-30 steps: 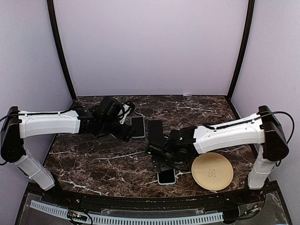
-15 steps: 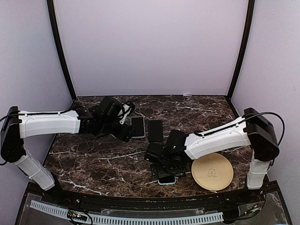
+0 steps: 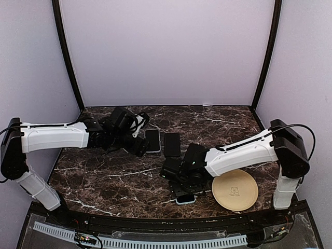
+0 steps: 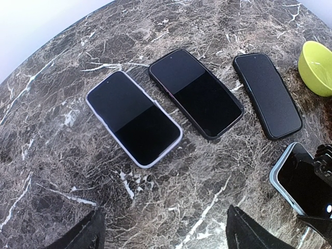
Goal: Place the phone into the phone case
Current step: Pick up the phone with the phone case at the center of the board, then pass from the right arm to the left
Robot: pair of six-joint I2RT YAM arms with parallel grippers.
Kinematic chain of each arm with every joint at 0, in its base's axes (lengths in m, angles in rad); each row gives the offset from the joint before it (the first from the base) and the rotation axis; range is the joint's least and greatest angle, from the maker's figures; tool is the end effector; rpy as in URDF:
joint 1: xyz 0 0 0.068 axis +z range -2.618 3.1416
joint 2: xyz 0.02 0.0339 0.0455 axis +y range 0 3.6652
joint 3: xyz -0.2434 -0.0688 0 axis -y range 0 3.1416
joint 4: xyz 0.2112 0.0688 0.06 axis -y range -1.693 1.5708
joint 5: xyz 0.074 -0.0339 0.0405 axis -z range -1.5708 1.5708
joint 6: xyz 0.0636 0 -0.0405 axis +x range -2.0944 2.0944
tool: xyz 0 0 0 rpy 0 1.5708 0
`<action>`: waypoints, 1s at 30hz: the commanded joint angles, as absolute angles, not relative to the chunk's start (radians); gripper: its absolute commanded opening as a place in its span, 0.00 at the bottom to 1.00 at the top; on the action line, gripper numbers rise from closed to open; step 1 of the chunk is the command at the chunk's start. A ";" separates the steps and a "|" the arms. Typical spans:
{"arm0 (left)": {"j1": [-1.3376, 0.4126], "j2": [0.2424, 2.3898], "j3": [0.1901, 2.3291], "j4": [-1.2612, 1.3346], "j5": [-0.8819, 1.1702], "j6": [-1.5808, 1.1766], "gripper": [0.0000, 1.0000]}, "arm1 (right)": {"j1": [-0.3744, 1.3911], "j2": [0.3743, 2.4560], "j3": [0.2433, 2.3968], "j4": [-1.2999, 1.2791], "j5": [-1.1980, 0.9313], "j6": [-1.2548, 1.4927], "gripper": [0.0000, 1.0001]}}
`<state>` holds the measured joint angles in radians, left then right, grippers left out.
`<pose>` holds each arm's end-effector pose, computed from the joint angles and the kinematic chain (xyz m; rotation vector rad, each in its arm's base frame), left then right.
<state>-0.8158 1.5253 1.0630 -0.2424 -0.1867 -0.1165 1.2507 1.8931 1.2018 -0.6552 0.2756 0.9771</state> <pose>0.2339 -0.2313 0.2277 0.6866 2.1705 -0.2824 0.1197 0.3060 0.1241 -0.3379 2.7744 0.1115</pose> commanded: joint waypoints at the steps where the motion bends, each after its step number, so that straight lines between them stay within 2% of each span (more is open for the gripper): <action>1: -0.810 1.502 1.054 -0.250 -0.177 -0.110 0.82 | 1.251 1.895 1.184 -0.626 0.272 0.947 0.58; 7: -0.809 1.467 1.038 -0.226 -0.165 -0.117 0.82 | 1.264 1.810 1.177 -0.550 0.342 0.918 0.48; 12: -0.810 1.330 0.927 -0.029 -0.026 -0.111 0.82 | 1.308 1.687 1.159 -0.427 0.516 0.826 0.42; 17: -0.811 1.144 0.776 0.290 0.142 -0.103 0.82 | 1.345 1.541 1.083 -0.155 0.743 0.626 0.41; 21: -0.811 1.041 0.673 0.564 0.252 -0.125 0.82 | 1.345 1.468 1.015 0.167 0.848 0.395 0.40; 26: -0.814 1.067 0.720 0.631 0.271 -0.146 0.82 | 1.341 1.460 1.029 0.368 0.912 0.152 0.40; 30: -0.815 1.124 0.748 0.717 0.369 -0.199 0.82 | 1.335 1.484 1.074 0.402 0.891 0.072 0.40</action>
<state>-0.8146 1.0828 0.7162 0.5613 0.2569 -0.1452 1.3407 1.4792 1.0229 0.2008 0.8398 0.2501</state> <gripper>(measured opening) 0.822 0.798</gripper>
